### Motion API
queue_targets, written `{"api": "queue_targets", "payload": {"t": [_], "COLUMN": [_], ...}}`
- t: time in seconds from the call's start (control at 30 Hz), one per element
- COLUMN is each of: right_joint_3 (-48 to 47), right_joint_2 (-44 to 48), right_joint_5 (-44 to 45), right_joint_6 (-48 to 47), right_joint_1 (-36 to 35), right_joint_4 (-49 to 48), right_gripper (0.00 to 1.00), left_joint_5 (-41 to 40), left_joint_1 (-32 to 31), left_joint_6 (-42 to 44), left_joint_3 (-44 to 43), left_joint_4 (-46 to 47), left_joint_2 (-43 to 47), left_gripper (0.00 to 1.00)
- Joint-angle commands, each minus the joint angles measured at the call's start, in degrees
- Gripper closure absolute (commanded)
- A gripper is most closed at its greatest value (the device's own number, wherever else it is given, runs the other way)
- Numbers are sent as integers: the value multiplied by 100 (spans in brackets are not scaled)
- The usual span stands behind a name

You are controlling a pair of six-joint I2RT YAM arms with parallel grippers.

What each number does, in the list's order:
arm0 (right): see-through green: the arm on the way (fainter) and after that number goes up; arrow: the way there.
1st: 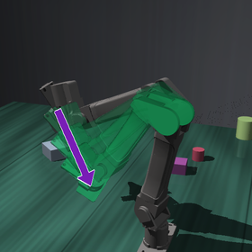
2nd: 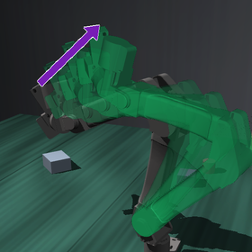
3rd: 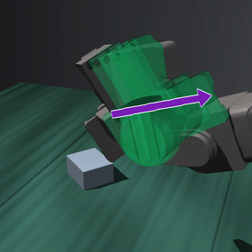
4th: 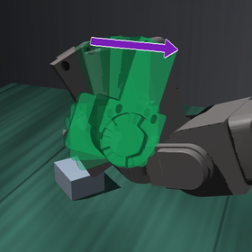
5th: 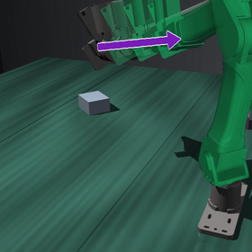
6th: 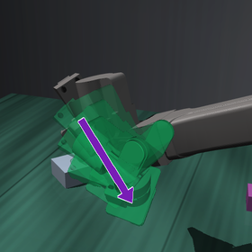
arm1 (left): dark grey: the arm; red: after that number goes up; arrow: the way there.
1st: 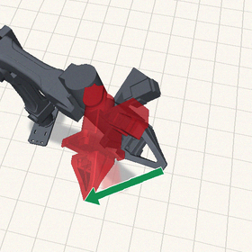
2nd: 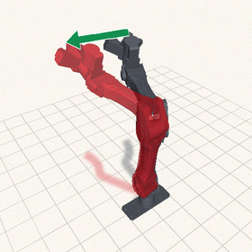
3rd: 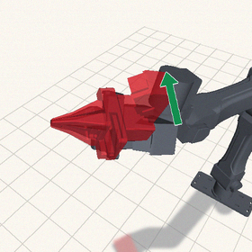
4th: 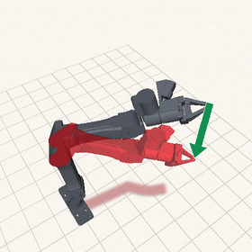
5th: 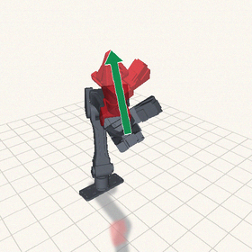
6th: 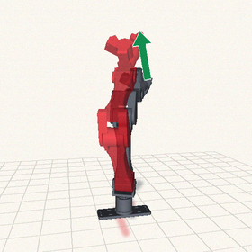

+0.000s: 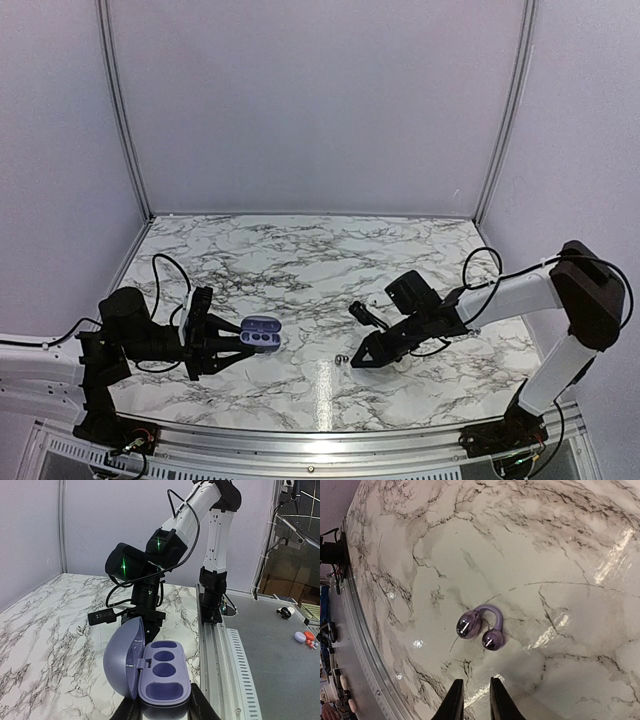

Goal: Insert the wireless bluetooth earbuds into the charging case
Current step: Adjust the left earbud at the center of the board.

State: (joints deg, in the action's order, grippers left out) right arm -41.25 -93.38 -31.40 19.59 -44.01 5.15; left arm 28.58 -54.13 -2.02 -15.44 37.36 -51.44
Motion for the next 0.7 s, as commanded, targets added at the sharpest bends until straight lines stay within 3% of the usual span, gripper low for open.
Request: {"api": "queue_targets", "payload": {"t": [0.0,0.2,0.53,0.67], "right_joint_3": [-147,-717,-1474,-1628], "right_joint_2": [309,269,-499,-660], "right_joint_5": [145,70,16,133], "right_joint_6": [-266,-834,-1638,-2104], "right_joint_1": [-89,266,299,291], "right_joint_4": [371,619,828,1062], "right_gripper": [79,72,59,58], "left_joint_5": [202,441,338,300], "left_joint_1": [-43,-143,-299,-309], "left_joint_6": [163,456,602,620], "left_joint_3": [21,54,60,54], "left_joint_4": [8,-1,-167,-191], "left_joint_2": [15,-21,-10,38], "left_gripper": [91,91,92,93]}}
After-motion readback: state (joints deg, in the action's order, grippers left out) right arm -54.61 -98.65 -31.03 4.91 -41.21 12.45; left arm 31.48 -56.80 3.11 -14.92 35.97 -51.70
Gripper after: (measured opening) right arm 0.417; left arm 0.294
